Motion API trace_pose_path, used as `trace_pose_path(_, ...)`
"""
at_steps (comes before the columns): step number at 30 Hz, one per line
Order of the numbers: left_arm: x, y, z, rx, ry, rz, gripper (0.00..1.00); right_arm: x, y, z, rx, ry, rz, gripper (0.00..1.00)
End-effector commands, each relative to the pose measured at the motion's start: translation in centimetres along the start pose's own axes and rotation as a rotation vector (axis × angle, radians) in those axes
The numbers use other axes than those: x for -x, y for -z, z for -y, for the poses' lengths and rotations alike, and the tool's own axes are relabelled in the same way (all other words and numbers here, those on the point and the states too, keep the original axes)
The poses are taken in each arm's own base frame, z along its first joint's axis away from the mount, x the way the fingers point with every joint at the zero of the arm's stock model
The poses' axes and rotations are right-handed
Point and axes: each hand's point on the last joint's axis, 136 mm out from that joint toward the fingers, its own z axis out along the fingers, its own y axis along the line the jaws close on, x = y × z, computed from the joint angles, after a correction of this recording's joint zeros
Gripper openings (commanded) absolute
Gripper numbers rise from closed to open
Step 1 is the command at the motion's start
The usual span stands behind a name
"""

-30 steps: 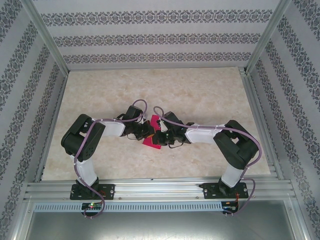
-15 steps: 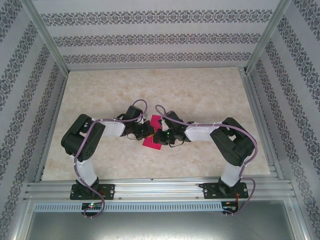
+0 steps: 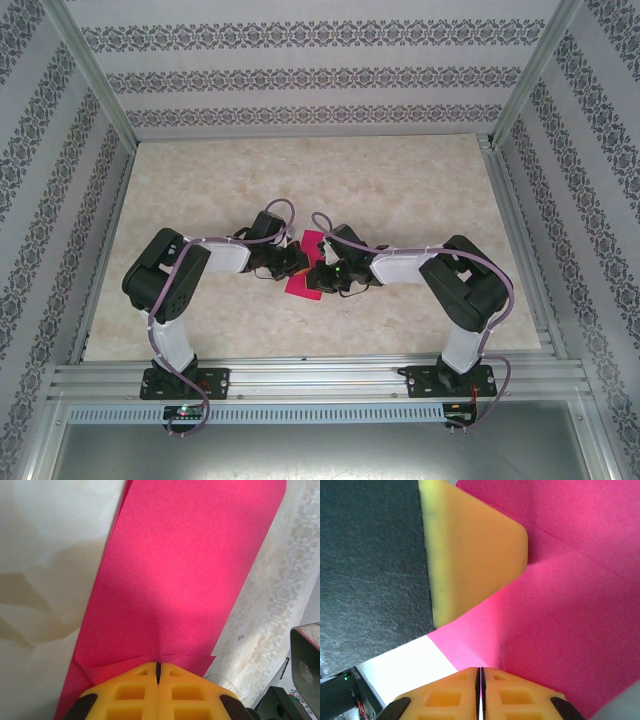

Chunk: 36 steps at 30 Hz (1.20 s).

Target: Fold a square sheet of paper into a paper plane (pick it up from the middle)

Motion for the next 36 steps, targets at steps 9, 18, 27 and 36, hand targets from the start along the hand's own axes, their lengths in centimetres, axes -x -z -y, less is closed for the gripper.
trace_pose_path(9,-1.7,-0.7,-4.7,0.144,0.066,-0.045,0.0,-1.6,-0.3,2.0,-0.031,-0.043,-0.037,0.14)
trace_pose_path(18,-1.8,-0.9,-5.2,0.153,0.078,-0.044,0.0,-3.1,0.0,2.8,-0.036,-0.068,-0.065,0.15)
trace_pose_path(27,-1.9,-1.0,-5.4,0.157,0.08,-0.045,0.0,-4.9,0.6,3.7,-0.052,-0.078,-0.081,0.16)
trace_pose_path(36,-1.8,-1.0,-5.4,0.157,0.079,-0.047,0.0,-6.1,1.0,3.9,-0.058,-0.078,-0.105,0.17)
